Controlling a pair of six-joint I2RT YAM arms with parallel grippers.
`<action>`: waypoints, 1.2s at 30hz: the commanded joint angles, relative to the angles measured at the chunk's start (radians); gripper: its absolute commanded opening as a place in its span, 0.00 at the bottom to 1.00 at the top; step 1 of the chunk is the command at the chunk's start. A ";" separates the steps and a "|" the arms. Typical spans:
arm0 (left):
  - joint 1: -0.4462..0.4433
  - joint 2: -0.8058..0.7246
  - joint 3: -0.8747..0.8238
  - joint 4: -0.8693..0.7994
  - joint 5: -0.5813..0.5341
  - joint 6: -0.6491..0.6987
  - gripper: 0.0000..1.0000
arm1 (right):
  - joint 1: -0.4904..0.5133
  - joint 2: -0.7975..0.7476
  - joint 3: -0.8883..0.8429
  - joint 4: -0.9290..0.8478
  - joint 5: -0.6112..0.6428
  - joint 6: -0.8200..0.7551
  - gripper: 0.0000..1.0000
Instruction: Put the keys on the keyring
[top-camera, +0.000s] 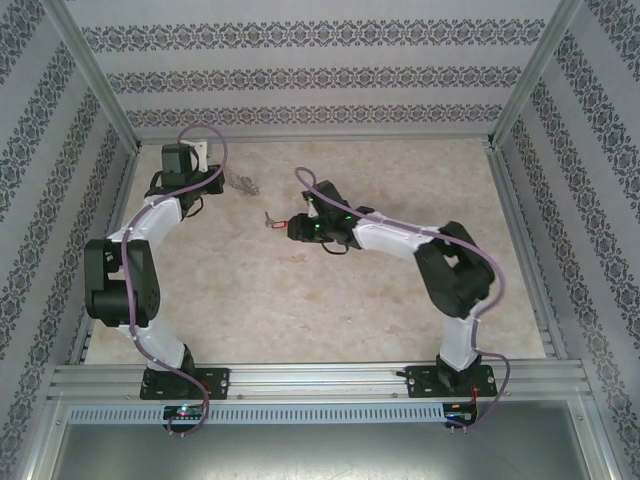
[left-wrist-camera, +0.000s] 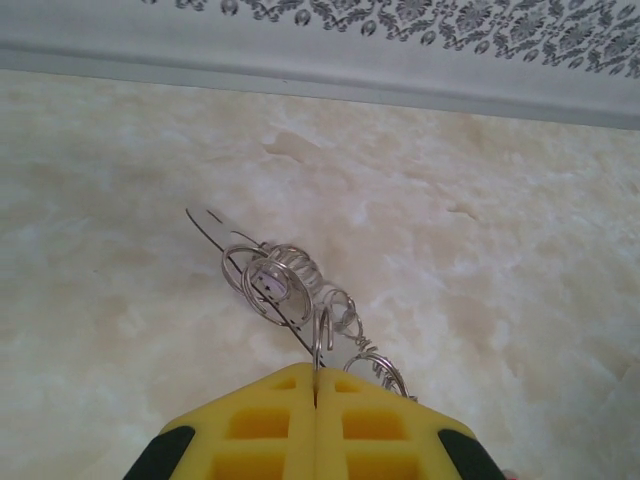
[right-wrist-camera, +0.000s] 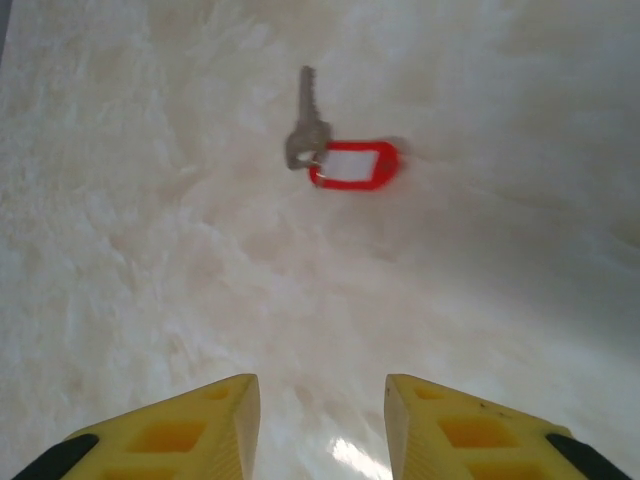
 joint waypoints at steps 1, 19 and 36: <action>0.038 -0.043 -0.033 -0.056 -0.047 -0.029 0.00 | 0.037 0.108 0.135 -0.022 -0.023 0.015 0.35; 0.074 -0.170 -0.132 -0.088 -0.006 -0.018 0.00 | 0.033 0.372 0.459 -0.153 0.144 -0.033 0.38; 0.074 -0.249 -0.179 -0.117 0.043 0.013 0.00 | 0.046 0.455 0.538 -0.214 0.195 -0.064 0.34</action>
